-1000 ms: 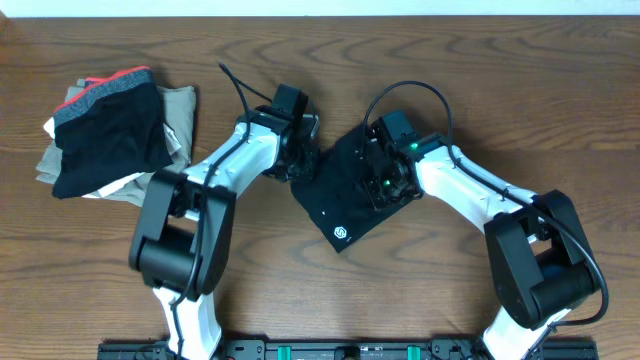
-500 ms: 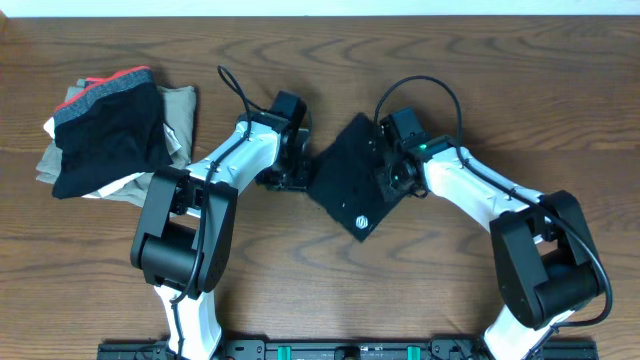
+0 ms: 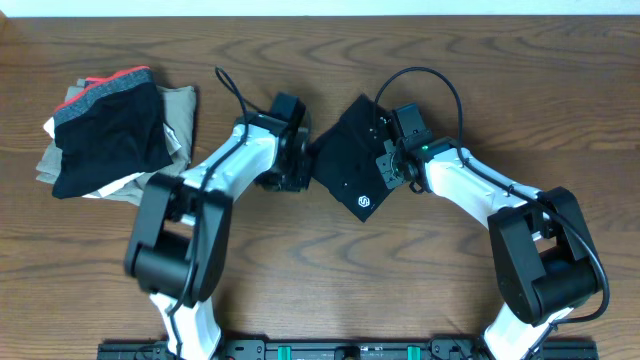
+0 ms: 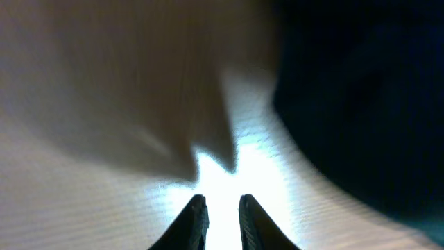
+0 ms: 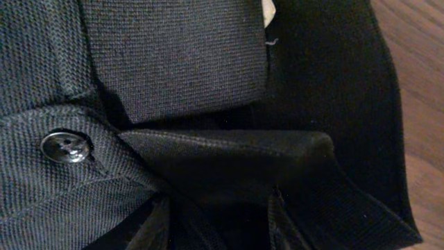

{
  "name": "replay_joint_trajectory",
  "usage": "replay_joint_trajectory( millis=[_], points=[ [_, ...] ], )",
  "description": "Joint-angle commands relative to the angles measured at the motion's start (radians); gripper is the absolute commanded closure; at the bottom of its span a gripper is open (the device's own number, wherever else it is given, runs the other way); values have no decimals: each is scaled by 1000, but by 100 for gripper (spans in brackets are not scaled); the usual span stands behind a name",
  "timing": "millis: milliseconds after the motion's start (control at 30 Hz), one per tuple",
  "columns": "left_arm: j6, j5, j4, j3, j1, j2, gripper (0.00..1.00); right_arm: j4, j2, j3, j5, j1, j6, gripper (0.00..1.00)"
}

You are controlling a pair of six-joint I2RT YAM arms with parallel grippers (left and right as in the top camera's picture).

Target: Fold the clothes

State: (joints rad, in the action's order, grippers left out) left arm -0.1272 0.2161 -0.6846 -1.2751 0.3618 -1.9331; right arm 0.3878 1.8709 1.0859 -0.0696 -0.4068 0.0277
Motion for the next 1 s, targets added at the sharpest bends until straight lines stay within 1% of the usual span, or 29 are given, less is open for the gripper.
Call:
replay_joint_trajectory(
  millis=[0,100,167,200,267,467,567,767,900,967],
  points=[
    [80,-27,99,-2,2,132,80,16,26,-14,-32,18,16,55],
    [87,-26,208,-2,2,174,80,19,26,-14,-32,18,16,55],
    [91,-20,244,-2,6,178,81,20,26,-14,-32,18,16,55],
    [105,-2,245,-2,8,173,85,20,26,-14,-32,18,16,55],
    [128,55,239,-2,11,156,86,20,26,-14,-32,18,16,55],
    [123,193,229,-1,18,53,88,22,26,-14,-32,18,16,55],
    [123,222,224,0,18,-3,87,26,26,-14,-32,17,15,55],
    [119,222,187,1,18,-92,87,27,26,-14,-32,17,15,55],
    [115,212,96,2,18,-120,91,26,26,-14,-32,23,23,54],
    [101,169,23,2,18,-121,94,19,26,-14,-34,24,43,53]
  ],
)
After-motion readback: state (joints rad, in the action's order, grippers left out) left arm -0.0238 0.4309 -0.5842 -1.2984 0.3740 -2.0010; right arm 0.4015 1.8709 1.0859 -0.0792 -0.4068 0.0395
